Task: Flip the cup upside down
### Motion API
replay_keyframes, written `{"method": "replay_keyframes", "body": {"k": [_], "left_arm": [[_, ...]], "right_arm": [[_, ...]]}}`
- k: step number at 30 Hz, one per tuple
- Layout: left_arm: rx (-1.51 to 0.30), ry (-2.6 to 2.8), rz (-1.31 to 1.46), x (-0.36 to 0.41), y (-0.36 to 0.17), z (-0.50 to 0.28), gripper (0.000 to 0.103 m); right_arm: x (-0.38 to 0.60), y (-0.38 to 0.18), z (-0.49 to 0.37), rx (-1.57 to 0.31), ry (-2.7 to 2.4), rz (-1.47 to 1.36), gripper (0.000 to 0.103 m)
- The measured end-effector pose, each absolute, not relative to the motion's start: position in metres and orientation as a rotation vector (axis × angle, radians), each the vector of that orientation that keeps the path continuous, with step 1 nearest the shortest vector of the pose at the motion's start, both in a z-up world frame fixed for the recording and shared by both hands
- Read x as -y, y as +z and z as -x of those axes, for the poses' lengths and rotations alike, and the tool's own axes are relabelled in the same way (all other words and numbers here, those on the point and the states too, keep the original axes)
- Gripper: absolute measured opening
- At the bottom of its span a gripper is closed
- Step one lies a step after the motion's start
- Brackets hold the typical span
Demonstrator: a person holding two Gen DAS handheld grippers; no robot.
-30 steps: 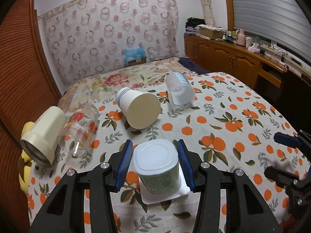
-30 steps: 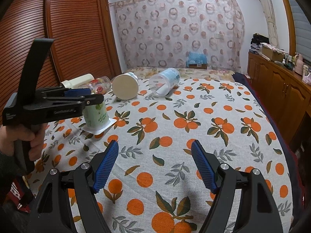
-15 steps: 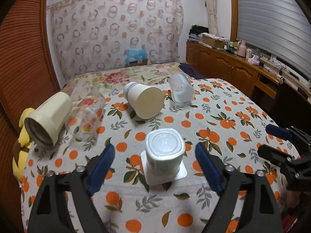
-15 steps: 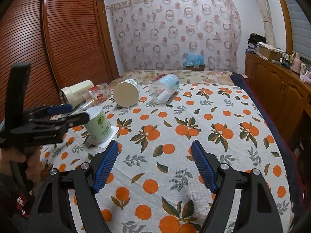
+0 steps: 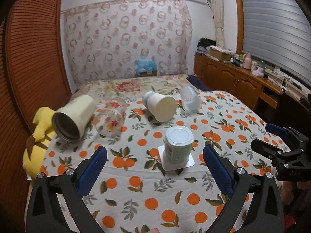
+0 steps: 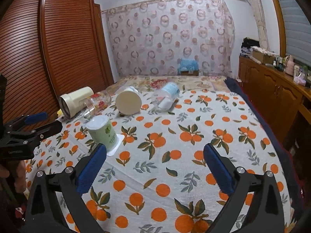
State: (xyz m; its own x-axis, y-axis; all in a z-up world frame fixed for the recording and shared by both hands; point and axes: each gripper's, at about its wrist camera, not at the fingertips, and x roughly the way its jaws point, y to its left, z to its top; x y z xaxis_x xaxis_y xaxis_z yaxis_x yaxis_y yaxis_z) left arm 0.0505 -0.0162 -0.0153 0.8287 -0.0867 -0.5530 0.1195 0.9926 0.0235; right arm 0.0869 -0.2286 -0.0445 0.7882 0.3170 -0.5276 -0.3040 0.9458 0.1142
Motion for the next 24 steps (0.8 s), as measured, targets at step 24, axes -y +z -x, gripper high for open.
{"method": "replay_keyframes", "body": {"k": [24], "left_arm": [[-0.459,-0.045,0.023,0.001,0.009,-0.013,0.095]], "right_arm": [[0.225,-0.01,-0.054,-0.432,0.329,-0.048,0.1]]}}
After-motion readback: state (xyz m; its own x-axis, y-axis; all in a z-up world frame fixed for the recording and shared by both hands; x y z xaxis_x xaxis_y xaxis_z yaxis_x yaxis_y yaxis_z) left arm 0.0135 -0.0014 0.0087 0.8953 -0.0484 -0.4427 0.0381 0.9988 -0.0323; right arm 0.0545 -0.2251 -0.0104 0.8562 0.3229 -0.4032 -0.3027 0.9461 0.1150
